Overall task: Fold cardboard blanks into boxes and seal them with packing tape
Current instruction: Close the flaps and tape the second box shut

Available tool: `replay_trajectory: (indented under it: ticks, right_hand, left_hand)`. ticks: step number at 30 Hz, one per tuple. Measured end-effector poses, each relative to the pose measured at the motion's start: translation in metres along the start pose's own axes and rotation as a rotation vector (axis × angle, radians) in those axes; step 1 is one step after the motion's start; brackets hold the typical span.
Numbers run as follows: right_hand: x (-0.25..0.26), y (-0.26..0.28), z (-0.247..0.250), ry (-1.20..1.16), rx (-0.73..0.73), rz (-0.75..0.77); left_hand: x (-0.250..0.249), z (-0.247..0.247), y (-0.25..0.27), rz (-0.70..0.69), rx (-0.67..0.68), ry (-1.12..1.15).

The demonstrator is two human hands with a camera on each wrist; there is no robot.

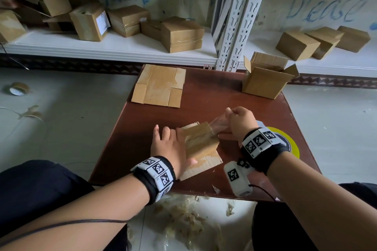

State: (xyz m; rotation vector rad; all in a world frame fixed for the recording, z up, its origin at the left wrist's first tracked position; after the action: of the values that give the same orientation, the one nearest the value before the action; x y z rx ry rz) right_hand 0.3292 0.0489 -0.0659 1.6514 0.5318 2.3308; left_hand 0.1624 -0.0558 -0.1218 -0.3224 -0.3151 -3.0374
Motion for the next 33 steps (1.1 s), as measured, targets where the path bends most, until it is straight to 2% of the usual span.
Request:
replay_trajectory:
  ticks: [2,4,9,12,14,17,20,22,25,29,33]
  right_hand:
    - [0.000,0.010,-0.004,-0.080,0.004,-0.058]
    - [-0.004,0.012,-0.004,-0.056,0.001,-0.057]
    - [-0.001,0.019,0.007,0.100,-0.006,0.122]
    - [0.009,0.027,0.015,0.256,-0.021,0.294]
    - [0.017,0.036,0.018,0.314,-0.013,0.421]
    - [0.030,0.061,0.012,0.302,0.106,0.608]
    - [0.037,0.080,0.007,0.306,0.157,0.734]
    - [0.039,0.086,0.006,0.306,0.159,0.786]
    - [0.042,0.085,0.007,0.296,0.151,0.830]
    - [0.045,0.081,0.009,0.248,0.159,0.821]
    - [0.045,0.090,0.003,0.164,0.244,0.796]
  left_hand:
    - [0.005,0.000,-0.001,-0.049,0.002,0.018]
    - [0.010,-0.003,-0.002,-0.098,0.030,0.055]
    - [0.016,-0.014,-0.002,-0.109,0.071,0.131]
    - [0.013,-0.010,0.005,-0.107,0.080,0.131]
    - [0.012,-0.009,0.006,-0.101,0.031,0.188]
    - [0.011,-0.014,0.005,-0.082,-0.106,0.295]
    - [0.010,-0.018,0.006,-0.048,-0.257,0.394]
    - [0.011,-0.019,0.006,-0.022,-0.306,0.483]
    - [0.011,-0.019,0.006,-0.013,-0.372,0.587]
    - [0.013,-0.019,0.003,0.039,-0.360,0.764]
    - [0.012,-0.025,-0.002,0.021,-0.411,0.848]
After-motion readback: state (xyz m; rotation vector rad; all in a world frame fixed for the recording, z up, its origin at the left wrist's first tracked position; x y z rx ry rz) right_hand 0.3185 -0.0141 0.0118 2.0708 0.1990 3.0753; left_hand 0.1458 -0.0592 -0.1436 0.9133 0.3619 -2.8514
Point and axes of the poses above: each hand's wrist, its own y-axis away from the middle knuckle, its own z-axis out of the back of the hand, x = y × z, the point moved 4 cm from there along -y, towards the middle knuckle, and after that the axes turned 6 degrees about -z, right-handed, at the moved point
